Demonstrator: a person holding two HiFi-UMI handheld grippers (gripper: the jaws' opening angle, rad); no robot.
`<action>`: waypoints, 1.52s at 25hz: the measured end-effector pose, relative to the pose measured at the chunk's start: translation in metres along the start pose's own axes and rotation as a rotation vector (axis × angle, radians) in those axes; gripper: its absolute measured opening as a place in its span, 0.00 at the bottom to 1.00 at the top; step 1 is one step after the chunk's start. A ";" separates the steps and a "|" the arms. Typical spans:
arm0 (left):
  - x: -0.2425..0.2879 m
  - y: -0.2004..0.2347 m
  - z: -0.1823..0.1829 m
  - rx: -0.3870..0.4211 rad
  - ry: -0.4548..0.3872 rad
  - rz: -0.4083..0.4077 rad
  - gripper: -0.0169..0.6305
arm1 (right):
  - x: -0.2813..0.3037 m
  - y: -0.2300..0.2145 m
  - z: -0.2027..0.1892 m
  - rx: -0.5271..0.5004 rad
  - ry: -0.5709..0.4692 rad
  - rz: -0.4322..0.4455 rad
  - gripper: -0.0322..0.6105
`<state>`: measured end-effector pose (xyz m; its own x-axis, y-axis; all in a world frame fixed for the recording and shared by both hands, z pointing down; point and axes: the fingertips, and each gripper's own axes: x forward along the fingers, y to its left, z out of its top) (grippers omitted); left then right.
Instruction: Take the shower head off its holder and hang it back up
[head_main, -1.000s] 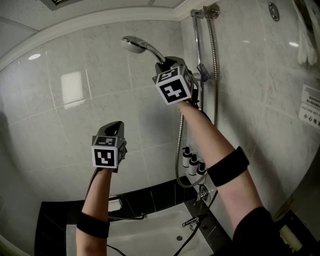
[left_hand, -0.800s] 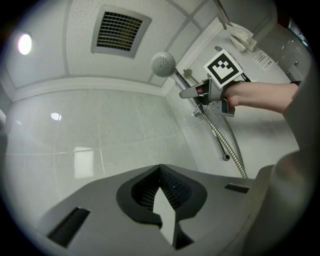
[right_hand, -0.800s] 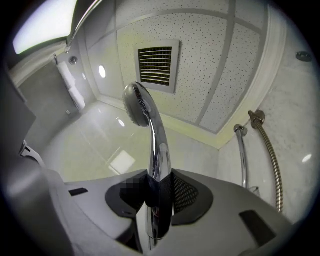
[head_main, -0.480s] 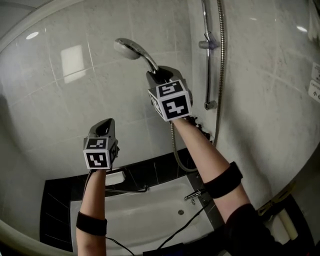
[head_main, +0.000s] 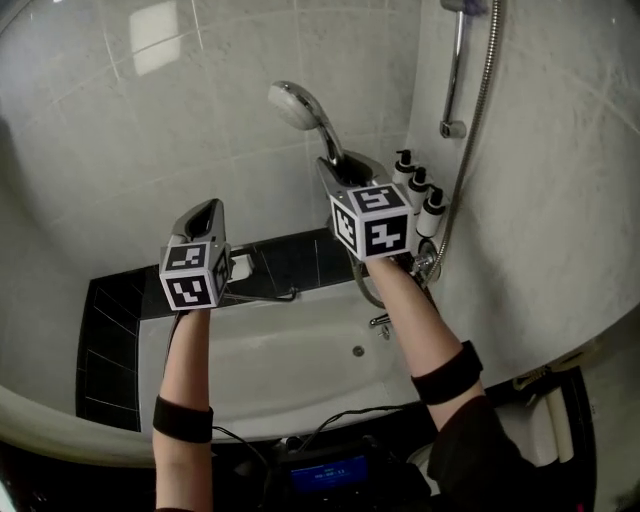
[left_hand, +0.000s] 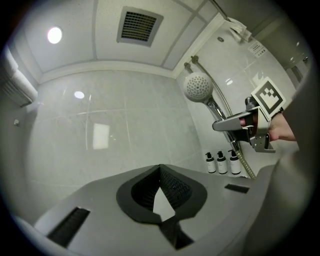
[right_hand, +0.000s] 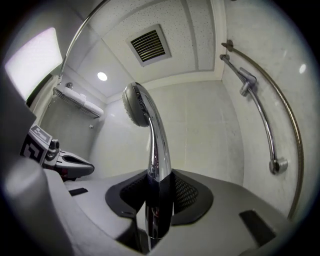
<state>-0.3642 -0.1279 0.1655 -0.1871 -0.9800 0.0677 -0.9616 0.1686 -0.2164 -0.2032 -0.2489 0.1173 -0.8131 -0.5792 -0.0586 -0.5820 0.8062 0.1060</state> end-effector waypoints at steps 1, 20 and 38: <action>-0.002 0.002 -0.012 -0.004 0.008 0.008 0.03 | -0.004 0.003 -0.019 0.018 0.022 0.007 0.25; -0.022 -0.049 -0.238 -0.076 0.307 -0.010 0.03 | -0.057 0.079 -0.347 0.099 0.515 0.127 0.25; -0.033 -0.175 -0.558 -0.210 0.679 -0.164 0.03 | -0.134 0.115 -0.705 -0.199 1.055 0.328 0.25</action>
<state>-0.3013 -0.0664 0.7450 -0.0551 -0.7246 0.6870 -0.9935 0.1085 0.0348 -0.1516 -0.1631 0.8374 -0.4527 -0.2309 0.8613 -0.2527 0.9595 0.1244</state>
